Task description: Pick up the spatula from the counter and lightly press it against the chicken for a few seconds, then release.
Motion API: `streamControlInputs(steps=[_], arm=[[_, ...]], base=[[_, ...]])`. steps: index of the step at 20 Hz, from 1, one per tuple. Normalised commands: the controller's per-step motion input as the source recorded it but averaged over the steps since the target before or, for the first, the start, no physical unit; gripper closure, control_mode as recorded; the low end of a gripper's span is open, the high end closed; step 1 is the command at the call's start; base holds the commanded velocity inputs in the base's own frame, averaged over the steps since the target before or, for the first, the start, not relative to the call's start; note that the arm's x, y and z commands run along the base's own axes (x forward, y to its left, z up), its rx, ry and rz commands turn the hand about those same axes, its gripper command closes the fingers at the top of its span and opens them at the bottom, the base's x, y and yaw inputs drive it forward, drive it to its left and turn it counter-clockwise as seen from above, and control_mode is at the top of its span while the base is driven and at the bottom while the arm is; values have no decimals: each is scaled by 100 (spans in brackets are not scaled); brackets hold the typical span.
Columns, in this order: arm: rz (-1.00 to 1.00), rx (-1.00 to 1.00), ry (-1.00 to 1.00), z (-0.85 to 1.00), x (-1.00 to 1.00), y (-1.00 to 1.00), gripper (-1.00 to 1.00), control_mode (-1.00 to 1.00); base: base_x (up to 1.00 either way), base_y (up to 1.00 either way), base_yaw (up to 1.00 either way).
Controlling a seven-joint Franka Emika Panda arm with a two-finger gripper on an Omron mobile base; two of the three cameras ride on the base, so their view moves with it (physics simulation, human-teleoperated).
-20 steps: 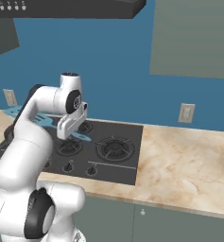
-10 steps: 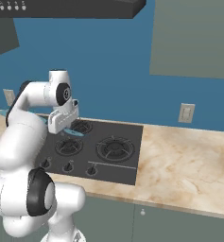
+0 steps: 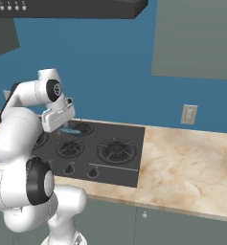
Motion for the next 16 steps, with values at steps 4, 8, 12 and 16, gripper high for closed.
streamControlInputs(steps=[4,8,12,16], arm=[[0,-10,1,0,1,16,100,-100],[0,-8,3,0,8,28,100,-100],[0,-8,5,0,14,34,100,-100],[-4,-6,3,0,12,27,100,-100]], base=[[0,0,0],[0,0,0],[0,0,0],[0,0,0]])
